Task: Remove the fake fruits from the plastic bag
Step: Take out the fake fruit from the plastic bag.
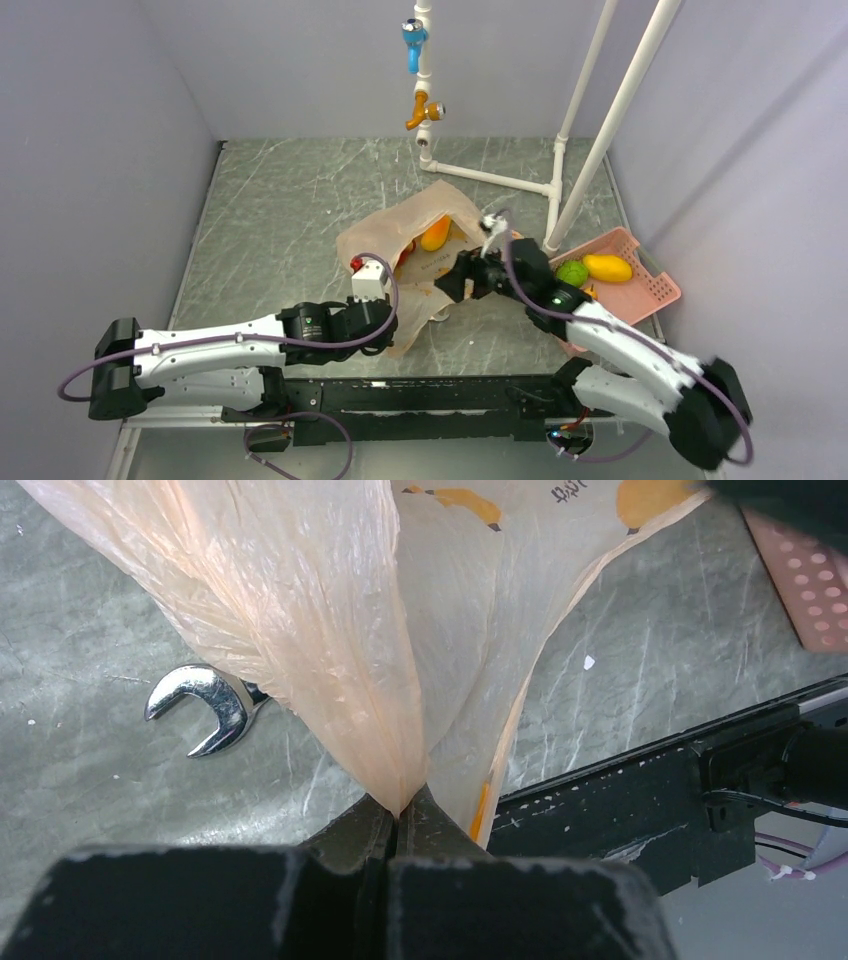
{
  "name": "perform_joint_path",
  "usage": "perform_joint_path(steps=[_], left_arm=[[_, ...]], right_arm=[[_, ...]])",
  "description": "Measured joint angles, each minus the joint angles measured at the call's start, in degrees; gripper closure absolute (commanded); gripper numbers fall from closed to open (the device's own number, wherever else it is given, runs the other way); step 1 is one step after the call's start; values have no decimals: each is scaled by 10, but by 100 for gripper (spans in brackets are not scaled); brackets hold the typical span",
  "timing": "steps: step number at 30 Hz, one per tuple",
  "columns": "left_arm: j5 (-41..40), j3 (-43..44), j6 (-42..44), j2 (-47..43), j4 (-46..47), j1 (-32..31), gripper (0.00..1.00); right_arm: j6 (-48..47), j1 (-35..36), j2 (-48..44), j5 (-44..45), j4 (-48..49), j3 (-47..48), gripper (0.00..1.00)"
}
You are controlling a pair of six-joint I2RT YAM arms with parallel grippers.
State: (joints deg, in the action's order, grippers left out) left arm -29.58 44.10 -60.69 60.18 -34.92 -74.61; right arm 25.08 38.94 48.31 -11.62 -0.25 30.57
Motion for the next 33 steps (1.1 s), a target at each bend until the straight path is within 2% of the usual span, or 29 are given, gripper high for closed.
perform_joint_path(steps=[4,8,15,19,26,33], left_arm=[[2,1,0,-4,0,0,100],[9,3,1,1,0,0,100],[18,35,17,38,-1,0,100],[17,39,26,41,0,0,100],[17,36,28,34,13,0,100],[13,30,28,24,16,0,100]], right_arm=[[8,13,170,3,11,44,21],[41,17,287,89,20,109,17],[114,16,384,238,70,153,14],[133,16,434,295,90,175,13],[130,16,497,336,168,181,13],[110,16,555,336,239,201,14]])
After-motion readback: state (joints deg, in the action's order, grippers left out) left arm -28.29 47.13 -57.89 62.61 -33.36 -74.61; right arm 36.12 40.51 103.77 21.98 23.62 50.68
